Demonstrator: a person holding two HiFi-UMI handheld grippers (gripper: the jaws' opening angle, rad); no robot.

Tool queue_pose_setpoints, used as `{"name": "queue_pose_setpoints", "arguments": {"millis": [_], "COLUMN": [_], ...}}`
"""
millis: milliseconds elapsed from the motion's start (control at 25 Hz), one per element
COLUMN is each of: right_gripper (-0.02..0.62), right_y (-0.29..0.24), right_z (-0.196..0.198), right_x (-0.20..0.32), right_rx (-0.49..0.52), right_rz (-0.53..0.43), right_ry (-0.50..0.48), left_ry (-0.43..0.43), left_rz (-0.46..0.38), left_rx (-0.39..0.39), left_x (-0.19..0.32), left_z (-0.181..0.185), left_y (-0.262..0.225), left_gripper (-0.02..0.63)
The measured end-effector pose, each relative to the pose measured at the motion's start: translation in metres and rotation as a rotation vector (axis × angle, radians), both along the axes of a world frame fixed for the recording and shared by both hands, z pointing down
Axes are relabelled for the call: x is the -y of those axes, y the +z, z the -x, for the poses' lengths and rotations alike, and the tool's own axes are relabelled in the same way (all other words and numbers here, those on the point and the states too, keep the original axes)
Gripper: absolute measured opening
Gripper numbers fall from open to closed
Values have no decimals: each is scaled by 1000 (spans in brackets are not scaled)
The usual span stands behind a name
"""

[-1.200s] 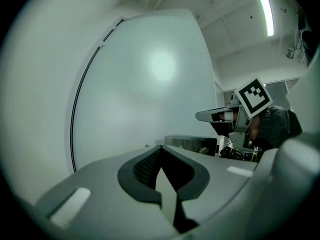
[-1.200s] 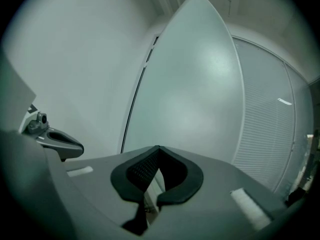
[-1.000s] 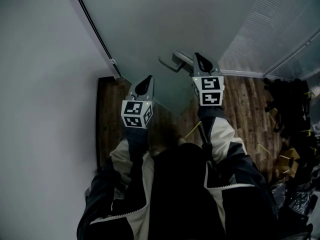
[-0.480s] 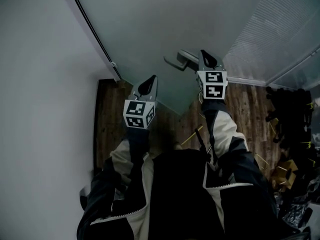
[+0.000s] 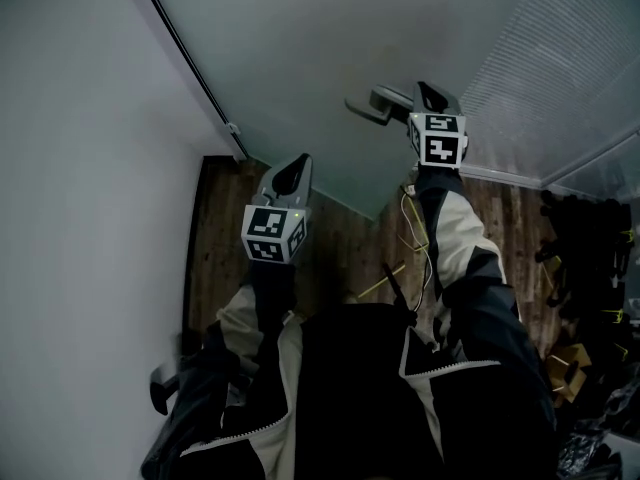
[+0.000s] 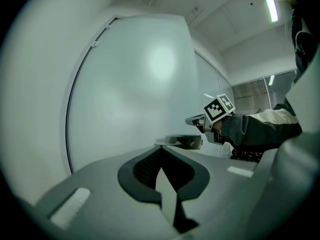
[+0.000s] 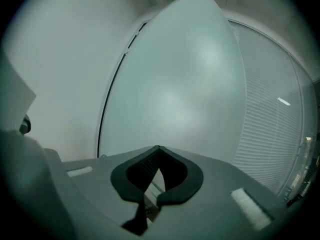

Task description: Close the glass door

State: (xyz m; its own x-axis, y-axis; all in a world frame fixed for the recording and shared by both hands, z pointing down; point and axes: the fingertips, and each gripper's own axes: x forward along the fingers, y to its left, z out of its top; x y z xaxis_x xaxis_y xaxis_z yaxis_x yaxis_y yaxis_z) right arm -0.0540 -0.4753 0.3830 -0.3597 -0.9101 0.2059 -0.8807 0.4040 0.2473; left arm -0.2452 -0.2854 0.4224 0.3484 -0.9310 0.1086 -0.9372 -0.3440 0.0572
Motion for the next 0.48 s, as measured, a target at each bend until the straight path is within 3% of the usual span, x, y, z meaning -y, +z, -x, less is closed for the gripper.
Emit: {"name": "queue_pose_setpoints", "arguments": {"millis": [480], "right_gripper": [5], "right_y": [-7], "right_z": [-42], "right_x": [118], "right_rx": [-59], "right_rz": [57], "right_ry": [80], "left_ry": [-93], "left_rz": [19], "left_rx": [34], "left_x": [9], "left_z": [0], "left_y": [0], "left_gripper": [5]}}
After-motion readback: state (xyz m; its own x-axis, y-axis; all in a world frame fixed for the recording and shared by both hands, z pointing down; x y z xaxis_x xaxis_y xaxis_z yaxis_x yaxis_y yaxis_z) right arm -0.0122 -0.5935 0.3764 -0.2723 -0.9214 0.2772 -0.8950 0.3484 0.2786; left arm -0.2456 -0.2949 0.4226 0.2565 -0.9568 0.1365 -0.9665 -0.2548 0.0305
